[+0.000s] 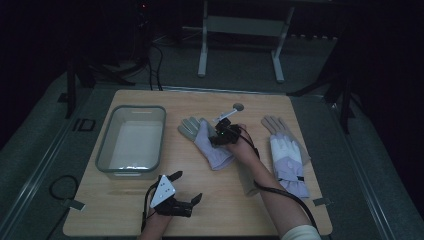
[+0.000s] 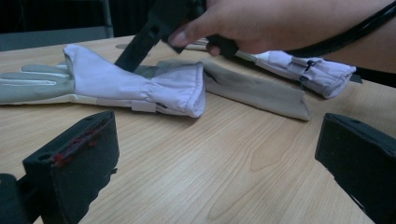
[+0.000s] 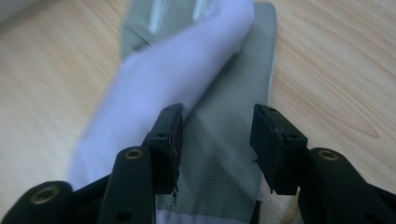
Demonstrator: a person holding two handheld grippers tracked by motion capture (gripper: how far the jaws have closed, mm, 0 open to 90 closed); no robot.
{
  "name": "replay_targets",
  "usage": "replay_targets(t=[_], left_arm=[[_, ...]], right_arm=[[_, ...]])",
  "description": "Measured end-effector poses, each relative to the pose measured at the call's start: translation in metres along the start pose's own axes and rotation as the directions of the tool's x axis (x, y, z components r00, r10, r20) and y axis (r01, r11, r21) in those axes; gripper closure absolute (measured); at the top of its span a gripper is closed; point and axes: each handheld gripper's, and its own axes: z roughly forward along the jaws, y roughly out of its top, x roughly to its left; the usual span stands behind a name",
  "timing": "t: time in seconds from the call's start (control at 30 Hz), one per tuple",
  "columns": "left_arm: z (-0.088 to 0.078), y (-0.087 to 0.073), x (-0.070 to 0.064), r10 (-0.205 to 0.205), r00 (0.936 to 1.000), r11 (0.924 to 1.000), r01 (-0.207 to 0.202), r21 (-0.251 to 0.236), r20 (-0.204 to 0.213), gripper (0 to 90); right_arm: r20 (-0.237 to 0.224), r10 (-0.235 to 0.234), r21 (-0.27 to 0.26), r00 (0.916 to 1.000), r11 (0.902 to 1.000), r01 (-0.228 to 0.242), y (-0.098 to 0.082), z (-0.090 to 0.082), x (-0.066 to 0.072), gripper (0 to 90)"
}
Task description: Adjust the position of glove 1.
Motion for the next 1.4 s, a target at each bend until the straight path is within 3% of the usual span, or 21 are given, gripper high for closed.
replay_targets(t=[0.03, 0.2, 0.3, 0.33, 0.37, 0.4, 0.47, 0.53, 0.57, 0.7, 0.8, 0.87, 0.9, 0.97, 1.07, 1.23, 1.3, 1.37, 1.4], left_arm=[[0.000, 0.000, 0.000, 0.000, 1.0000, 1.0000, 0.000, -0.001, 0.000, 0.0], [0.000, 0.000, 0.000, -0.001, 1.0000, 1.0000, 0.001, -0.002, 0.002, 0.0], [0.000, 0.000, 0.000, -0.003, 1.0000, 1.0000, 0.003, -0.001, 0.002, 0.0], [0.000, 0.000, 0.000, -0.001, 1.0000, 1.0000, 0.001, 0.000, 0.003, 0.0], [0.000, 0.000, 0.000, -0.002, 1.0000, 1.0000, 0.002, -0.001, 0.003, 0.0], [0.000, 0.000, 0.000, -0.003, 1.0000, 1.0000, 0.003, -0.001, 0.003, 0.0], [0.000, 0.000, 0.000, -0.006, 1.0000, 1.0000, 0.006, -0.001, 0.005, 0.0], [0.000, 0.000, 0.000, -0.009, 1.0000, 1.0000, 0.009, -0.002, 0.003, 0.0], [0.000, 0.000, 0.000, -0.008, 1.0000, 1.0000, 0.008, -0.003, 0.002, 0.0], [0.000, 0.000, 0.000, -0.007, 1.0000, 1.0000, 0.007, -0.006, -0.003, 0.0], [-0.001, 0.000, 0.000, -0.006, 1.0000, 1.0000, 0.006, -0.006, -0.004, 0.0], [-0.001, 0.000, -0.001, -0.004, 1.0000, 1.0000, 0.004, -0.006, -0.006, 0.0], [-0.001, 0.000, -0.001, -0.004, 1.0000, 1.0000, 0.004, -0.006, -0.006, 0.0], [0.000, 0.000, -0.001, -0.004, 1.0000, 1.0000, 0.004, -0.006, -0.007, 0.0], [0.000, 0.000, -0.001, -0.005, 0.9999, 1.0000, 0.005, -0.005, -0.009, 0.0], [0.000, 0.000, -0.001, -0.006, 0.9999, 1.0000, 0.006, -0.006, -0.010, 0.0], [0.000, 0.000, -0.001, -0.004, 1.0000, 1.0000, 0.004, -0.005, -0.009, 0.0], [0.000, 0.000, -0.001, -0.005, 1.0000, 1.0000, 0.005, -0.005, -0.008, 0.0], [0.000, 0.000, 0.000, -0.003, 1.0000, 1.0000, 0.003, -0.001, -0.006, 0.0]], right_arm=[[-0.008, 0.014, 0.006, 0.9999, 0.9999, -0.014, 0.000, 0.002, 0.000, 53.2], [-0.011, 0.001, 0.037, 0.9999, 0.9993, -0.001, -0.002, 0.009, 0.001, 58.8], [-0.013, -0.011, 0.044, 0.9998, 0.9989, 0.012, -0.002, 0.009, 0.003, 69.6], [0.005, -0.042, 0.047, 0.9991, 0.9980, 0.041, -0.001, 0.009, 0.009, 81.8], [0.005, -0.042, 0.047, 0.9991, 0.9980, 0.041, -0.001, 0.009, 0.009, 81.8], [0.023, -0.008, 0.042, 0.9997, 0.9991, 0.007, 0.000, 0.008, 0.013, 87.4], [0.024, 0.003, 0.042, 0.9997, 0.9991, -0.004, 0.001, 0.005, 0.015, 87.7], [0.021, 0.093, -0.015, 0.9954, 0.9956, -0.093, 0.003, -0.005, 0.016, 87.9], [0.015, 0.137, -0.048, 0.9905, 0.9896, -0.136, 0.003, -0.012, 0.016, 87.9], [0.036, 0.232, -0.149, 0.9722, 0.9631, -0.224, 0.002, -0.040, 0.021, 87.9], [0.030, 0.335, -0.194, 0.9417, 0.9262, -0.324, -0.004, -0.056, 0.019, 87.9], [0.052, 0.361, -0.213, 0.9311, 0.9149, -0.343, -0.008, -0.065, 0.021, 87.8], [0.051, 0.384, -0.221, 0.9218, 0.9044, -0.365, -0.010, -0.069, 0.022, 87.9], [0.056, 0.404, -0.230, 0.9131, 0.8952, -0.382, -0.015, -0.076, 0.024, 87.8], [0.047, 0.458, -0.252, 0.8875, 0.8652, -0.434, -0.023, -0.084, 0.027, 87.8], [0.056, 0.501, -0.270, 0.8637, 0.8403, -0.470, -0.036, -0.082, 0.035, 87.8], [0.032, 0.525, -0.265, 0.8504, 0.8249, -0.500, -0.041, -0.074, 0.034, 87.7], [0.034, 0.532, -0.260, 0.8458, 0.8219, -0.507, -0.043, -0.069, 0.034, 87.7], [0.047, 0.529, -0.254, 0.8472, 0.8265, -0.502, -0.044, -0.063, 0.033, 87.7]])
